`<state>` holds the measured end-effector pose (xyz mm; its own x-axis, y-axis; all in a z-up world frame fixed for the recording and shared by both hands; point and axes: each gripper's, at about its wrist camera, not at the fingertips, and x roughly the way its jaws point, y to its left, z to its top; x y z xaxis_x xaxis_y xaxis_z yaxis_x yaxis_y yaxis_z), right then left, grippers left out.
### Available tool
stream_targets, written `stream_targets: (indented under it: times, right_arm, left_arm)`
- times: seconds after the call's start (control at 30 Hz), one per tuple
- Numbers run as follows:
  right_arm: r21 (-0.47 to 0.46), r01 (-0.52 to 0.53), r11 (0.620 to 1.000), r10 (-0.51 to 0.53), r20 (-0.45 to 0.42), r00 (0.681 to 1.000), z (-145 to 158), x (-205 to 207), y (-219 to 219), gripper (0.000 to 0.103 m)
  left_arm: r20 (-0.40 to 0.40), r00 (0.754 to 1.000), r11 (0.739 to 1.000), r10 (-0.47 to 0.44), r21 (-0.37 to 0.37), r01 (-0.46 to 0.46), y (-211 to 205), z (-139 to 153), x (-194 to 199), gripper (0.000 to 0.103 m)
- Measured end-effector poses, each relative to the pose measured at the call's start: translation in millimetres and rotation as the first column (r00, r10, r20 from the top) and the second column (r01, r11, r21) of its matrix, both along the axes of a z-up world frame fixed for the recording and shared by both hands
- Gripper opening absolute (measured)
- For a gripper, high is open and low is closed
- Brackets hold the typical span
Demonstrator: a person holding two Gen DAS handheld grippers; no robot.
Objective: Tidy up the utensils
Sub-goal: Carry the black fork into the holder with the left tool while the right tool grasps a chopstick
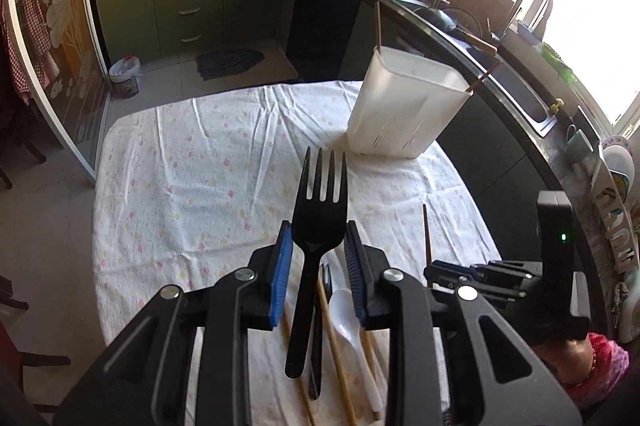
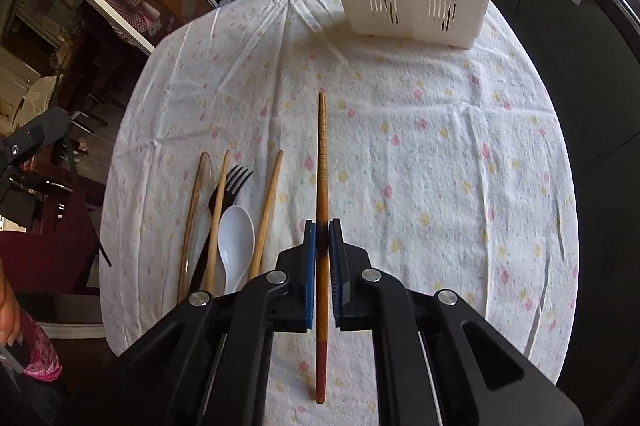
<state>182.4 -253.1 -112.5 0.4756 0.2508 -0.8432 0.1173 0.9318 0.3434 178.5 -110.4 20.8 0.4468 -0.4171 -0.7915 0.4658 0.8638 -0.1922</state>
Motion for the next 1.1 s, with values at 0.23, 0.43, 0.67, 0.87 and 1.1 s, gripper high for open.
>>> stream_targets:
  times: [0.23, 0.43, 0.67, 0.87, 1.1]
  right_arm:
    - [0.118, 0.091, 0.989, -0.117, 0.237, 0.965, 32.3, -38.3, -47.8, 0.007]
    - [0.154, 0.123, 0.980, -0.165, 0.299, 0.940, 47.3, -64.5, -84.0, 0.007]
    - [0.173, 0.130, 0.976, -0.182, 0.331, 0.926, 66.4, -89.7, -127.1, 0.007]
    - [0.145, 0.137, 0.980, -0.183, 0.384, 0.905, 96.6, -91.5, -135.2, 0.007]
    - [0.094, 0.169, 0.981, -0.193, 0.482, 0.854, 144.7, -74.6, -139.0, 0.007]
  left_arm:
    - [0.254, 0.967, 0.973, -0.037, -0.213, 0.093, -92.5, 61.0, 27.5, 0.025]
    - [0.480, 0.877, 0.949, 0.014, -0.283, 0.140, -152.8, 80.2, 53.1, 0.025]
    - [0.532, 0.843, 0.957, 0.074, -0.275, 0.089, -185.9, 52.9, 87.5, 0.025]
    - [0.484, 0.872, 0.962, 0.080, -0.266, 0.059, -188.6, 26.1, 105.1, 0.026]
    - [0.506, 0.858, 0.964, 0.085, -0.259, 0.057, -177.5, 30.1, 98.1, 0.057]
